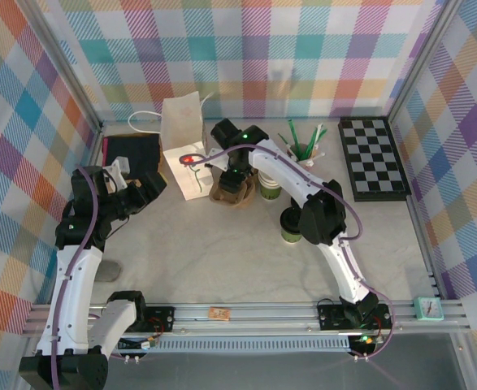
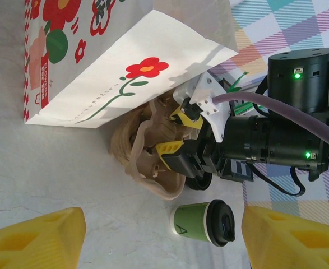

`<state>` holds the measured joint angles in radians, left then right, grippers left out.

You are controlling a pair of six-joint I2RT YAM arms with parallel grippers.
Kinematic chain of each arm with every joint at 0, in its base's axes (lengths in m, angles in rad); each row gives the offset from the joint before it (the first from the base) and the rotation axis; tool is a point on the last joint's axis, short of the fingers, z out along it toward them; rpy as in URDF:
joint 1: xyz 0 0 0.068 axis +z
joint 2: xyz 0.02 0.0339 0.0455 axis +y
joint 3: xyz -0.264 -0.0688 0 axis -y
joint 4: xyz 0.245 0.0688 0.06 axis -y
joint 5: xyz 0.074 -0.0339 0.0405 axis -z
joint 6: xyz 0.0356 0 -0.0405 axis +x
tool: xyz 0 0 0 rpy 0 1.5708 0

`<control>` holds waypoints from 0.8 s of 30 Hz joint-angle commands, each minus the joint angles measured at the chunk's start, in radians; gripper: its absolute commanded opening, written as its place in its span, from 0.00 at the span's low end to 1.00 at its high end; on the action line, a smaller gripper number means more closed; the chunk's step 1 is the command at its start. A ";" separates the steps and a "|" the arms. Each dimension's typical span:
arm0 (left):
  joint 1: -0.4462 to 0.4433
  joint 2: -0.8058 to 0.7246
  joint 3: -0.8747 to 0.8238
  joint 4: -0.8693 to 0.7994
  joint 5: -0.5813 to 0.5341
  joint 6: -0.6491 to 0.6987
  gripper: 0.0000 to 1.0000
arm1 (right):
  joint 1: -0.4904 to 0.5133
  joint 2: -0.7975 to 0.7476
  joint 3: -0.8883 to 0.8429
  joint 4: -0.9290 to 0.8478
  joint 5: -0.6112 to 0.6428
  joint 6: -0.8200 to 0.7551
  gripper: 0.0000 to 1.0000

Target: Pack the takeout coffee

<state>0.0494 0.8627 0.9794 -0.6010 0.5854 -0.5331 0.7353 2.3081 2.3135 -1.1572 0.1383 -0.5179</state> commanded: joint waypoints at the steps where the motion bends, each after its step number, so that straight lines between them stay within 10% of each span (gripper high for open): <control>1: 0.013 -0.005 0.015 -0.014 0.012 0.014 0.74 | 0.005 0.032 0.022 -0.004 -0.004 -0.017 0.63; 8: 0.013 -0.004 0.009 -0.008 0.015 0.012 0.74 | 0.004 0.013 0.026 -0.002 0.022 -0.022 0.65; 24: 0.013 -0.010 0.012 -0.011 0.015 0.014 0.74 | 0.005 0.005 0.020 -0.027 -0.004 -0.010 0.37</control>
<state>0.0494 0.8627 0.9794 -0.6006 0.5861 -0.5327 0.7353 2.3280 2.3135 -1.1530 0.1558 -0.5339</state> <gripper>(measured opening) 0.738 0.385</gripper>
